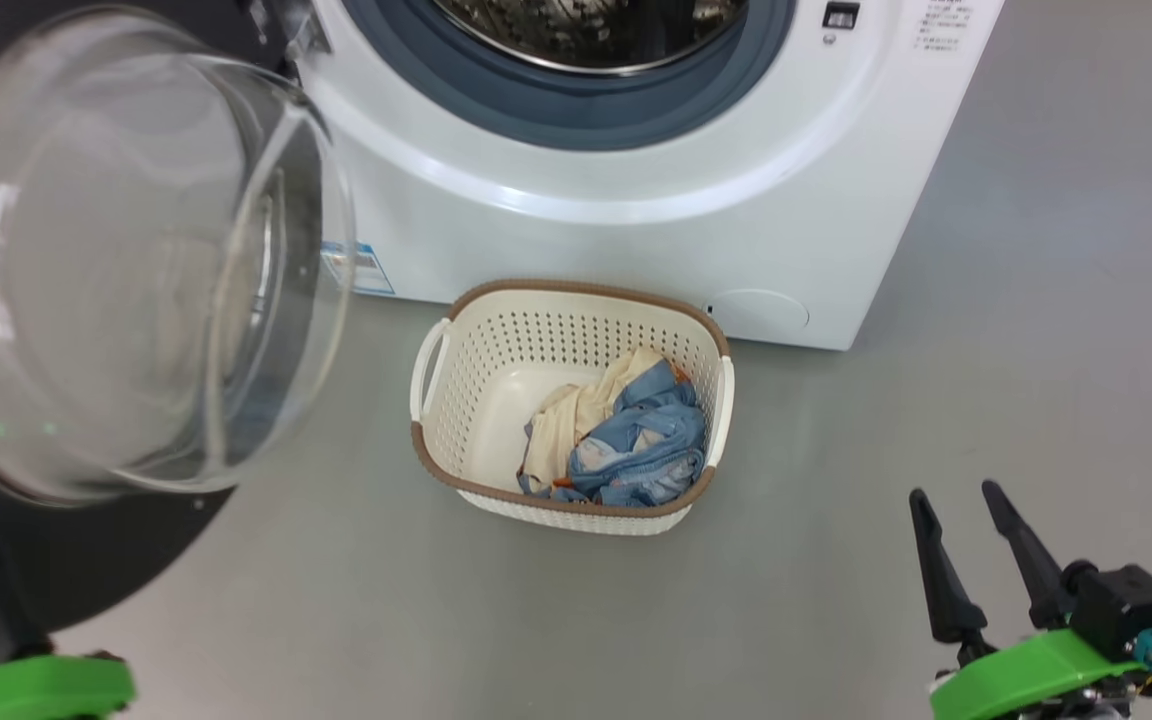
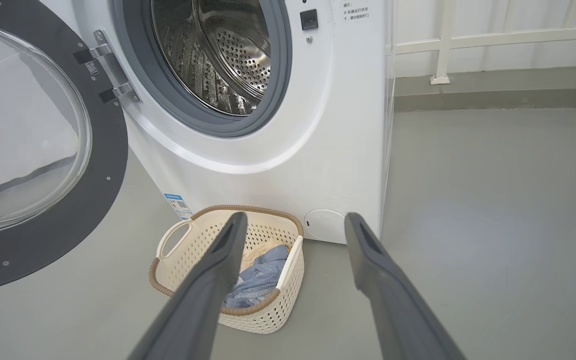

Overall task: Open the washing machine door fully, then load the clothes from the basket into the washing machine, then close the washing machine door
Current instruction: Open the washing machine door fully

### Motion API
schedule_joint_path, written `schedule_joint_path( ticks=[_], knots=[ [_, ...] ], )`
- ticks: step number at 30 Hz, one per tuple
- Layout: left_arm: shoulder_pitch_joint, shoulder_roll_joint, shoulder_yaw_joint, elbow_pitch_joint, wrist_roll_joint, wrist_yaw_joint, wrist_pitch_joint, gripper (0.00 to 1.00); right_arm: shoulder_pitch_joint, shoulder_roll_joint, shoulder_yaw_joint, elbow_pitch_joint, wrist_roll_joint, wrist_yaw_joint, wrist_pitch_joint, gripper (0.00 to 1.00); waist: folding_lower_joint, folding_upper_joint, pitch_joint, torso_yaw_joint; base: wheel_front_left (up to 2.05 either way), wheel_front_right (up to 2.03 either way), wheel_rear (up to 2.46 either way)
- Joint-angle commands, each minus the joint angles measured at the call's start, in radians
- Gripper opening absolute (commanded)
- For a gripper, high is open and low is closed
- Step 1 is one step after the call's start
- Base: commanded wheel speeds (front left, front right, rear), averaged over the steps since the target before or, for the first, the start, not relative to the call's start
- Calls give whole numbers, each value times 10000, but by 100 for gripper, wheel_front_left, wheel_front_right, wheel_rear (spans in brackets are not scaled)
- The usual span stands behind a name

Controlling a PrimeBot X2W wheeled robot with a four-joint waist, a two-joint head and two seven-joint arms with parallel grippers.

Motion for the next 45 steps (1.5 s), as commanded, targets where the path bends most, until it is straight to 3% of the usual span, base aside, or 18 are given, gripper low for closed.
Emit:
schedule_joint_path(
  ticks=[1, 6, 12, 20, 32, 36, 37, 38, 39, 40, 45],
  knots=[
    [-406, 394, 758, -11, 13, 52, -38, 0, -397, -82, 265, -290, 34, 29, -122, 100, 0, -1, 166, -25, 0, 0, 0],
    [-1191, 748, 1784, 698, 104, -277, -38, 0, -531, -134, 302, -278, 35, 29, -122, 100, 0, -1, 359, -12, 0, 0, 0],
    [-1750, 914, 2362, 1245, 453, -532, -38, 0, -625, -155, 368, -241, 57, 29, -122, 100, 0, -1, 448, -60, 0, 0, 0],
    [-1698, 573, 2682, 1015, 1049, -831, -38, 0, -652, -95, 340, -172, 125, 29, -122, 100, 0, -1, 291, -180, 0, 0, 0],
    [-76, 215, 1670, -957, 1131, -962, -38, 0, -457, 34, 321, -128, 189, 29, -122, 100, 0, -1, -238, -215, 0, 0, 0],
    [438, 212, 882, -1657, 889, -694, -38, 0, -391, 63, 340, -159, 199, 29, -122, 100, 0, -1, -416, -293, 0, 0, 0],
    [569, 211, 685, -1853, 864, -613, -38, 16, -367, 73, 349, -169, 203, 29, -122, 100, 0, -1, -464, -321, 0, 0, 0],
    [698, 211, 496, -2020, 827, -537, -38, 51, -345, 82, 361, -180, 203, 29, -122, 100, 0, -1, -498, -351, 0, 0, 0],
    [823, 210, 331, -2170, 786, -446, -38, 95, -328, 92, 367, -197, 204, 29, -122, 100, 0, -1, -539, -390, 0, 0, 0],
    [927, 210, 170, -2323, 738, -362, -38, 100, -307, 100, 370, -216, 204, 29, -122, 100, 0, -1, -574, -423, 0, 0, 0],
    [1359, 209, -614, -2918, 866, -161, -38, 100, -208, 140, 412, -327, 180, 29, -122, 100, 0, -1, -750, -691, 0, 0, 0]
  ],
)
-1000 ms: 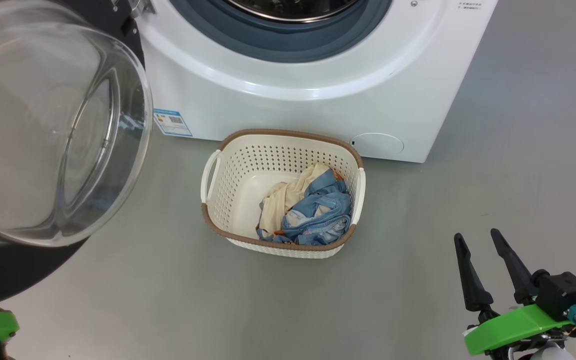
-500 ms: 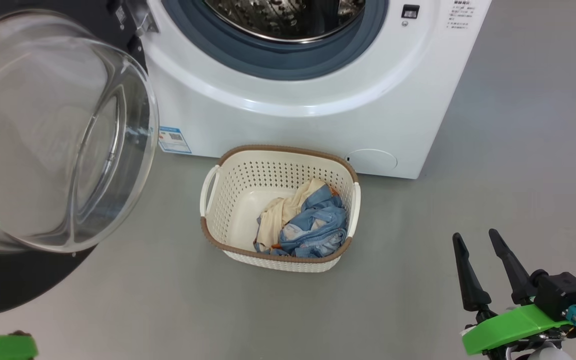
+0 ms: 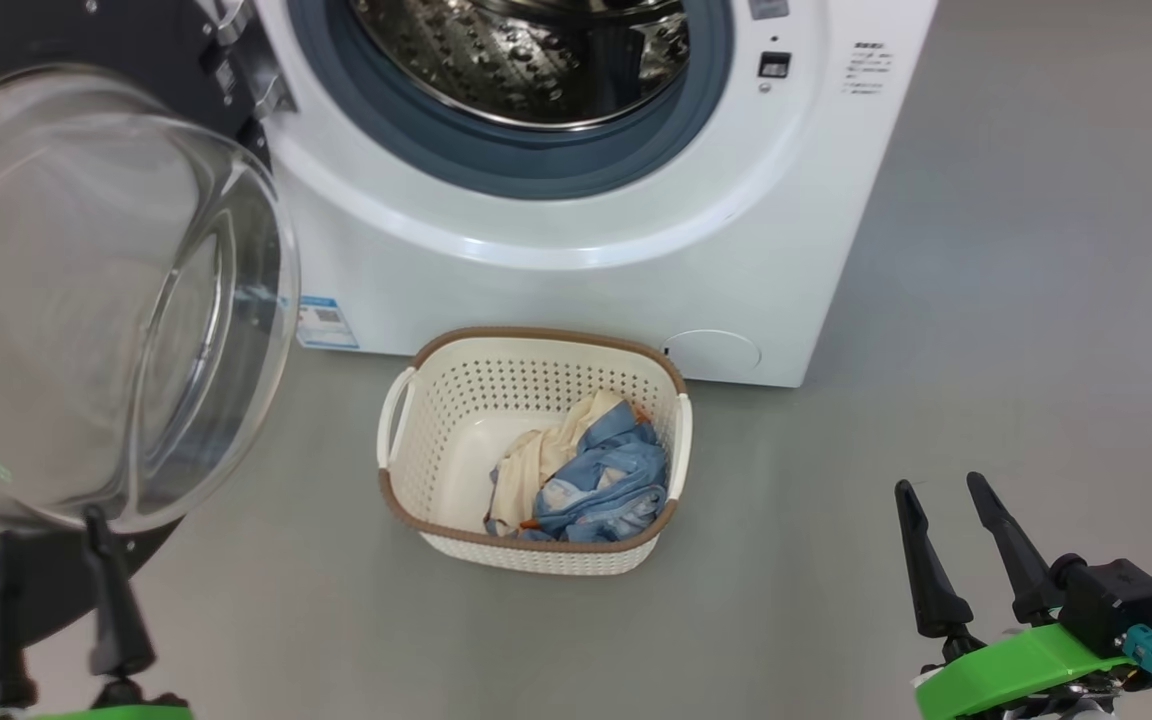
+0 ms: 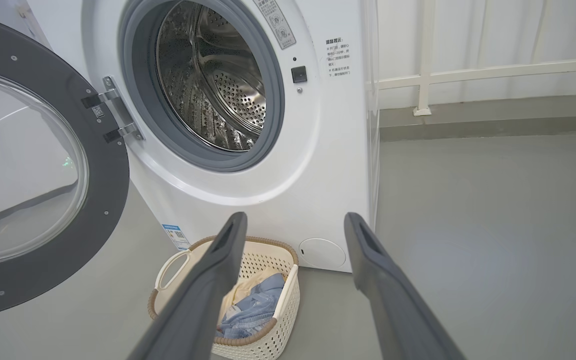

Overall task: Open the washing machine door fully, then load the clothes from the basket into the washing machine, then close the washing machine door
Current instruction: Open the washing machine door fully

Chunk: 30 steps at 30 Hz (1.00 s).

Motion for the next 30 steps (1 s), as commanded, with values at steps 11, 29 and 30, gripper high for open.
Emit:
schedule_joint_path(
  ticks=[11, 29, 30],
  knots=[
    [499, 243, -911, -554, 667, -15, -49, 100, 351, 72, 425, -670, -173, 29, -122, 100, 0, 0, -429, -1077, 0, 0, 0],
    [1130, 243, -1445, -660, 1057, 12, -49, 100, 861, 153, 389, -1436, -452, 29, -122, 100, 0, 0, -853, -1954, 0, 0, 0],
    [1148, 243, -1458, -641, 1062, 20, -49, 100, 881, 155, 372, -1453, -459, 29, -122, 100, 0, 0, -874, -1951, 0, 0, 0]
  ],
)
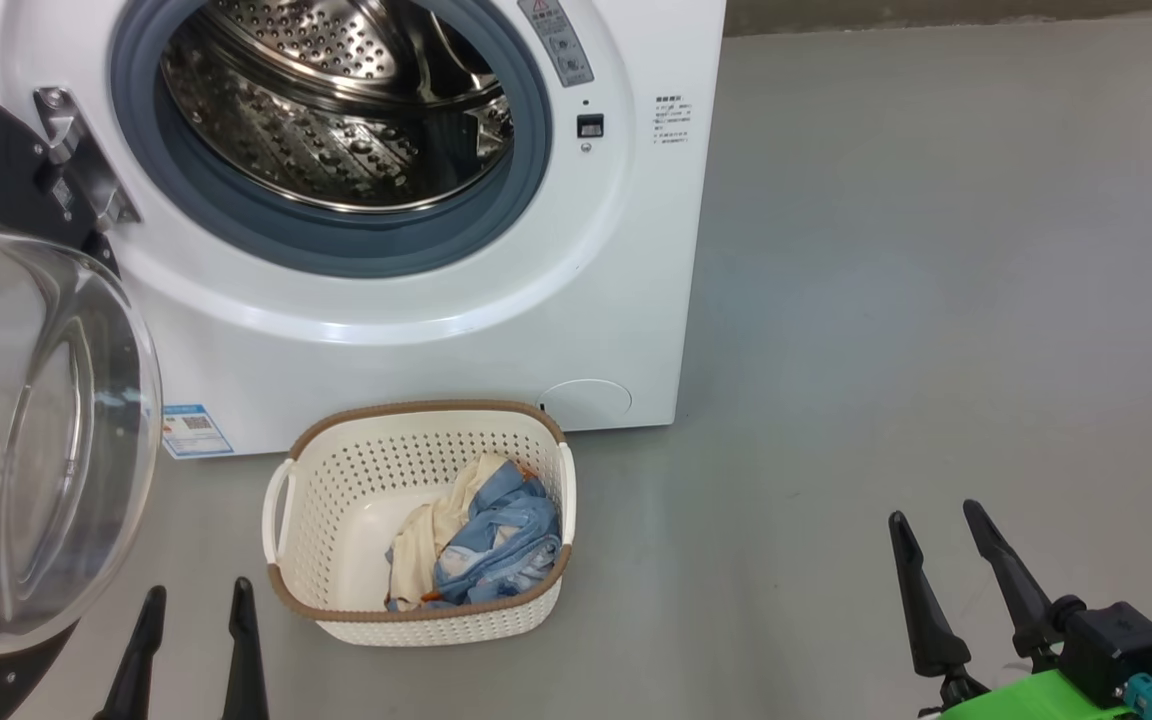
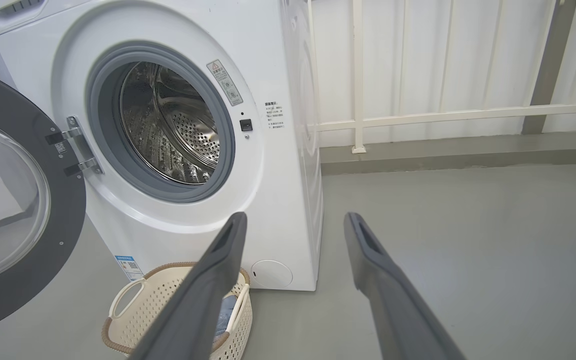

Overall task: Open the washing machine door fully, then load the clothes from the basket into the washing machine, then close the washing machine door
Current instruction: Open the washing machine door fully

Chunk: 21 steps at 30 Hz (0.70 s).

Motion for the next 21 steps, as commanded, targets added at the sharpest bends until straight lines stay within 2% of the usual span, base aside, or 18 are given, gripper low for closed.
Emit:
schedule_joint_path(
  ticks=[1, 21],
  knots=[
    [-167, 147, 295, -239, 65, 108, -49, 100, 16, -23, 215, -288, -17, 29, -120, 100, 0, 0, -47, 5, 0, 0, 0],
    [-173, 147, 291, -91, 171, -28, -49, 100, -48, 11, -15, -322, -303, 29, -120, 100, 0, 0, -54, 115, 0, 0, 0]
  ],
)
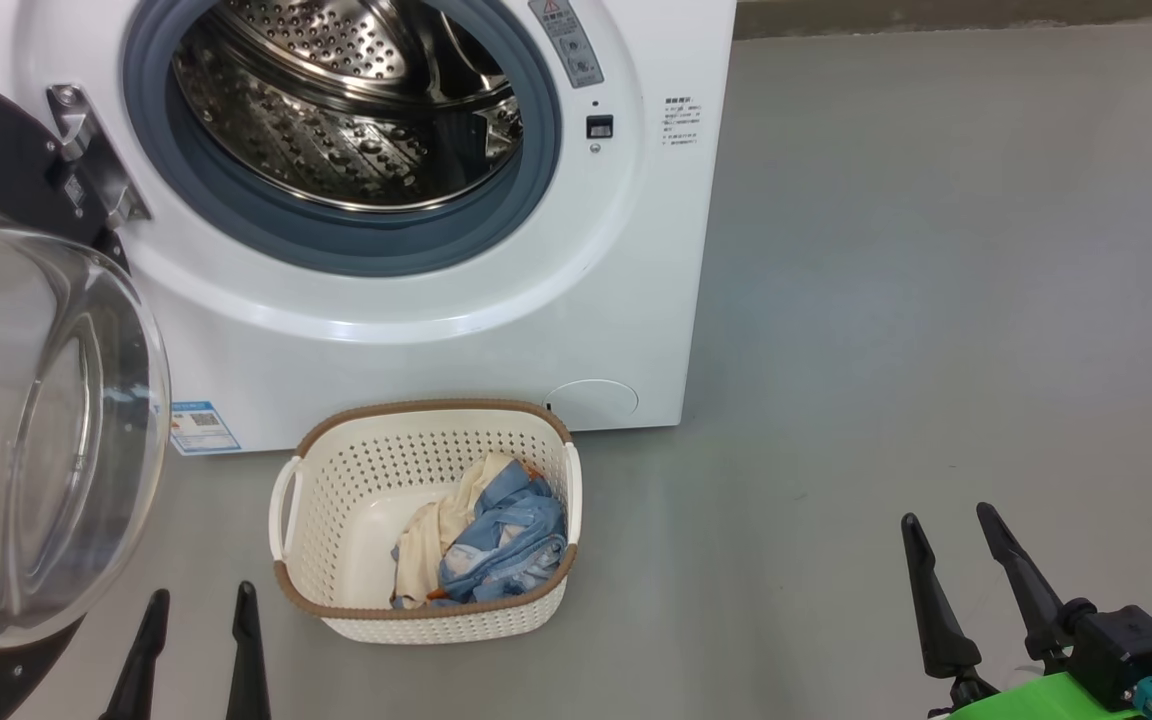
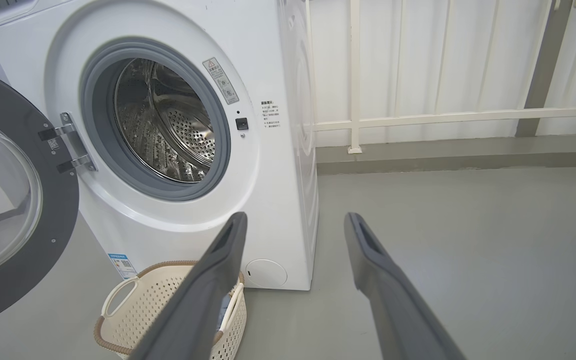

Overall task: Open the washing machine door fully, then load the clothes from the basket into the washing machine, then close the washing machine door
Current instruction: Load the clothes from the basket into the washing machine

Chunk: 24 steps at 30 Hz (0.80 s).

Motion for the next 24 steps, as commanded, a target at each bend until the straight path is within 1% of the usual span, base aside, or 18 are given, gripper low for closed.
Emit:
schedule_joint_path(
  ticks=[1, 14, 19, 24],
  knots=[
    [-204, 126, 325, -191, 59, -25, -49, 100, -233, -36, 237, -255, -132, 29, -120, 100, -1, 0, 0, 3, 0, 0, 0],
    [-279, 126, 392, -109, 83, -89, -49, 100, -244, -33, 235, -238, -100, 29, -120, 100, -1, 0, -6, 92, 7, -7, 0],
    [-294, 126, 422, -73, 95, -91, -49, 100, -229, -33, 236, -237, -93, 29, -120, 100, -1, 0, -7, 92, 89, -89, 0],
    [-312, 126, 446, -48, 76, -105, -49, 100, -234, -32, 244, -229, -123, 29, -120, 100, -1, 0, 18, 86, 146, -146, 0]
  ],
)
